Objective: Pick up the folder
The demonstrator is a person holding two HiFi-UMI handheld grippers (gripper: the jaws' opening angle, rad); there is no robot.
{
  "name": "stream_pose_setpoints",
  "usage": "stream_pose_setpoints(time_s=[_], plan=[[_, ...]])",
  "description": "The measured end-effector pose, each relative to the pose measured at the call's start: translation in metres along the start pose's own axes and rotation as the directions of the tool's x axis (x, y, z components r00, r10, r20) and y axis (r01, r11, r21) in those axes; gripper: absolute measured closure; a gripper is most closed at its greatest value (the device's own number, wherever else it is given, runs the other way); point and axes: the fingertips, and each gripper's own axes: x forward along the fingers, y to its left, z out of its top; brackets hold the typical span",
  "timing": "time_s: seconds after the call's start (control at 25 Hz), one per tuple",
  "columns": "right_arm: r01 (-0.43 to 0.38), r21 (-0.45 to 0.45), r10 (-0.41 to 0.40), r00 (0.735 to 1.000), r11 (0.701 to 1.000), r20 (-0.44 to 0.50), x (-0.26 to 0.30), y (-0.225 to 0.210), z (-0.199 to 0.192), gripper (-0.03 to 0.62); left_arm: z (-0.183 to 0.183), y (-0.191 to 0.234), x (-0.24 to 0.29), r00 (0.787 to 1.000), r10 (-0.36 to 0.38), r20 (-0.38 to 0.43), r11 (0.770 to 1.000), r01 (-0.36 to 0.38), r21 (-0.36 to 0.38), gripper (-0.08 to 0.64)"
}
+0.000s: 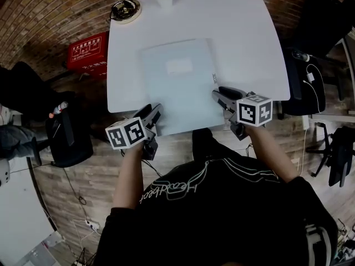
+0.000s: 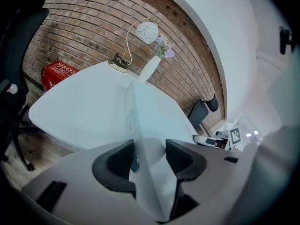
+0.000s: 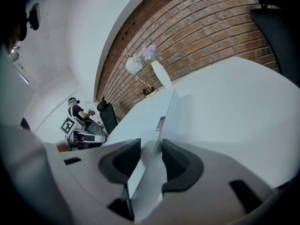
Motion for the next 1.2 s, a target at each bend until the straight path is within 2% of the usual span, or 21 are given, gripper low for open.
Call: stream_pose_setpoints(time_s=[0.36, 0.6, 0.76, 0.88, 1.0, 1.08, 1.2], plan=[[-0.024, 0.068, 0.021, 0.999, 0.997, 0.043, -0.003, 0.000, 0.002, 0.457, 0.001, -0.002, -0.004, 0.999, -0.041, 0.019, 0.999, 0.041, 0.020, 0.348], [-0.138, 0.115, 0.131, 0.989, 0.984, 0.071, -0.015, 0.012, 0.003, 0.389, -0.006, 0.002, -0.016, 0.995, -0.086, 0.042, 0.996, 0.087, -0.013, 0.311], [-0.260, 0.205, 0.245, 0.965, 0.943, 0.097, -0.028, 0.015, -0.013, 0.376, -0.020, 0.000, -0.026, 0.984, -0.164, 0.069, 0.984, 0.168, -0.065, 0.262], [-0.295, 0.248, 0.279, 0.955, 0.923, 0.100, -0.034, 0.017, -0.028, 0.363, -0.028, 0.002, -0.031, 0.978, -0.191, 0.088, 0.974, 0.200, -0.105, 0.246], [-0.296, 0.283, 0.279, 0.955, 0.912, 0.098, -0.035, 0.016, -0.040, 0.353, -0.037, 0.006, -0.033, 0.971, -0.207, 0.123, 0.962, 0.225, -0.155, 0.236], [-0.310, 0.319, 0.291, 0.951, 0.896, 0.107, -0.034, 0.014, -0.048, 0.347, -0.042, 0.008, -0.032, 0.963, -0.225, 0.147, 0.948, 0.252, -0.196, 0.232], [-0.368, 0.370, 0.350, 0.929, 0.853, 0.118, -0.029, 0.016, -0.058, 0.339, -0.048, 0.011, -0.029, 0.949, -0.259, 0.180, 0.914, 0.301, -0.272, 0.224]])
